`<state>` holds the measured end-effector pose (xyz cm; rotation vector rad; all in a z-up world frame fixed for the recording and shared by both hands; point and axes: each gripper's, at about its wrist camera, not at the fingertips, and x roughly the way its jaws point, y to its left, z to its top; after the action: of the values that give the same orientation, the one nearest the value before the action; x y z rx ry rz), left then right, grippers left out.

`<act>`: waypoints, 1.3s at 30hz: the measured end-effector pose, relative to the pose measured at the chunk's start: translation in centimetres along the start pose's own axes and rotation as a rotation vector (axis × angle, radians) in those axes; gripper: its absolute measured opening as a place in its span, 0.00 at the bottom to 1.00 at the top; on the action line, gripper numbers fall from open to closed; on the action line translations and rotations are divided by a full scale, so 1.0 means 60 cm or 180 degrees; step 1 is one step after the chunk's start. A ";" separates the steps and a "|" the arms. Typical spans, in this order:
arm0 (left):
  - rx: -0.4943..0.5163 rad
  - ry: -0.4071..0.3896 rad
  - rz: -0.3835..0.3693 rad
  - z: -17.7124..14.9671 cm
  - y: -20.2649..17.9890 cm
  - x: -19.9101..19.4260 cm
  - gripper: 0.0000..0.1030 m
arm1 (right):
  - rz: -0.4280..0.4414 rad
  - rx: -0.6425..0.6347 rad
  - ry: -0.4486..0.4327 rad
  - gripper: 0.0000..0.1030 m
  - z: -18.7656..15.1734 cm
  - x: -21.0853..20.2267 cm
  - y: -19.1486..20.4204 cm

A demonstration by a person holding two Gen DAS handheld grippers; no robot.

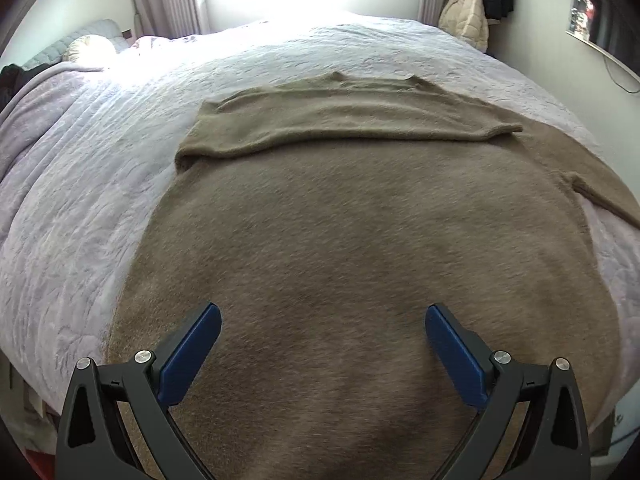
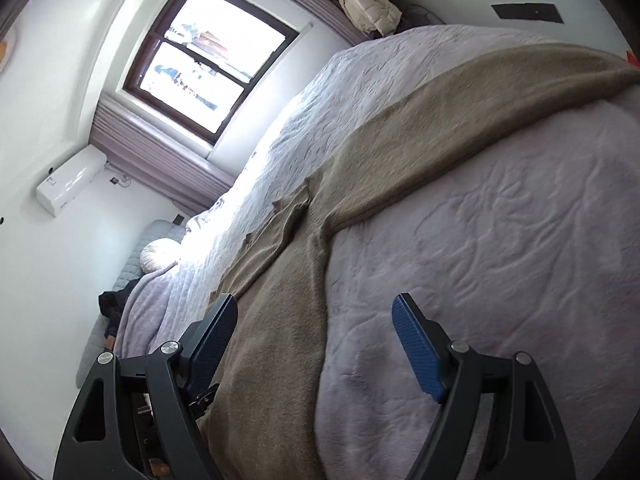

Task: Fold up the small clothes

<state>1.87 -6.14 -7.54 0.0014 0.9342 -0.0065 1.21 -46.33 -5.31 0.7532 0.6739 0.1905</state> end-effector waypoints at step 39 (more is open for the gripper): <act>0.0542 -0.0037 -0.0511 0.187 -0.202 0.084 0.99 | -0.0599 0.0383 -0.0644 0.10 0.241 0.095 0.024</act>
<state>13.81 -18.33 -4.90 0.0839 0.9179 -0.2344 14.79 -51.25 0.56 0.8069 0.5628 -0.0981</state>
